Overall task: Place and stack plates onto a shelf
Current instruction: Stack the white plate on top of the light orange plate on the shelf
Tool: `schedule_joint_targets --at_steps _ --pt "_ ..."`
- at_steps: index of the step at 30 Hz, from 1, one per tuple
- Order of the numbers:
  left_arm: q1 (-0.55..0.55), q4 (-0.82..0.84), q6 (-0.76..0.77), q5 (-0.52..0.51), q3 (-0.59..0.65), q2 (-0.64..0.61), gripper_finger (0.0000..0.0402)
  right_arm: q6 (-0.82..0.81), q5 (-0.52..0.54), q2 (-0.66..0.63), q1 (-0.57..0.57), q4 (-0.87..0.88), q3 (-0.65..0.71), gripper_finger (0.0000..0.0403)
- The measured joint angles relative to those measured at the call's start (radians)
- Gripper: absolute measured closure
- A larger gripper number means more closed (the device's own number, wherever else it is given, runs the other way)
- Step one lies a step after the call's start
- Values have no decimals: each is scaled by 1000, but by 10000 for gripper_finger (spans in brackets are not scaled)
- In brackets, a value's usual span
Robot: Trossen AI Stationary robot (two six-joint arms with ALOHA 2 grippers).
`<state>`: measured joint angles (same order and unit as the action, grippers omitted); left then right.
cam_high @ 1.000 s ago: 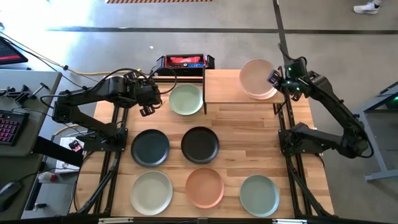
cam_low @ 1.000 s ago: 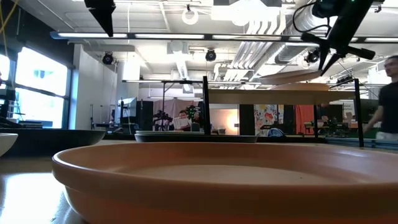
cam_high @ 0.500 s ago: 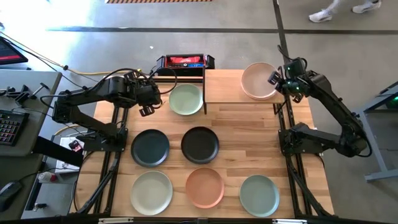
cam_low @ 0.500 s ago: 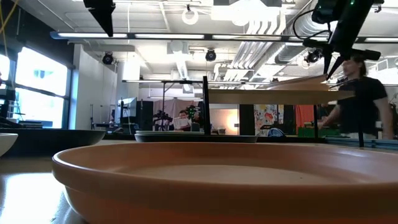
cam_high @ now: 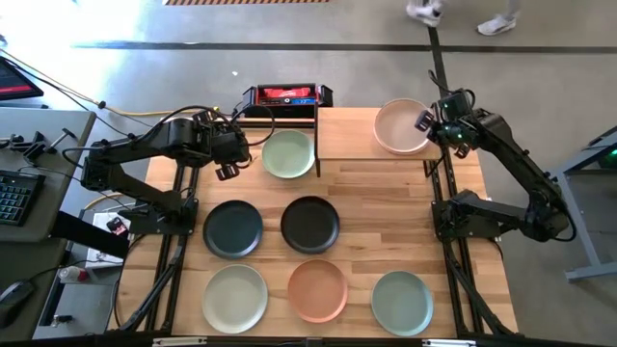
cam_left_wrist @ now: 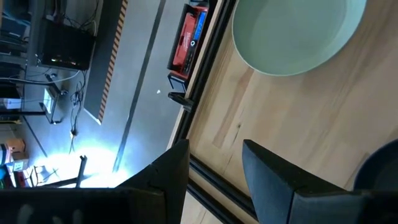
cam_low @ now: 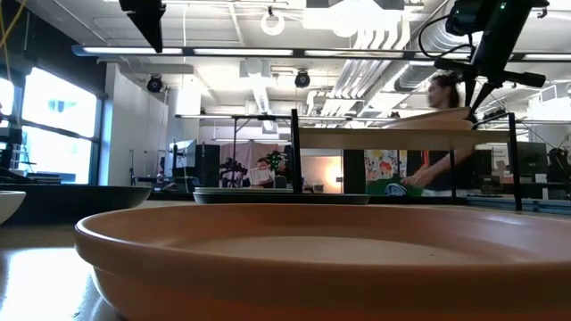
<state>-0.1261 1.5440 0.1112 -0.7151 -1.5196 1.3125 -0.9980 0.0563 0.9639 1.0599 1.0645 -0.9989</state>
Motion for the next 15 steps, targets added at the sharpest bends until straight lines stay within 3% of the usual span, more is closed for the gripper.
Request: schedule_joint_targets --at_steps 15 --pt "0 -1 0 0 0 0 266 22 3 0 0 0 0 402"
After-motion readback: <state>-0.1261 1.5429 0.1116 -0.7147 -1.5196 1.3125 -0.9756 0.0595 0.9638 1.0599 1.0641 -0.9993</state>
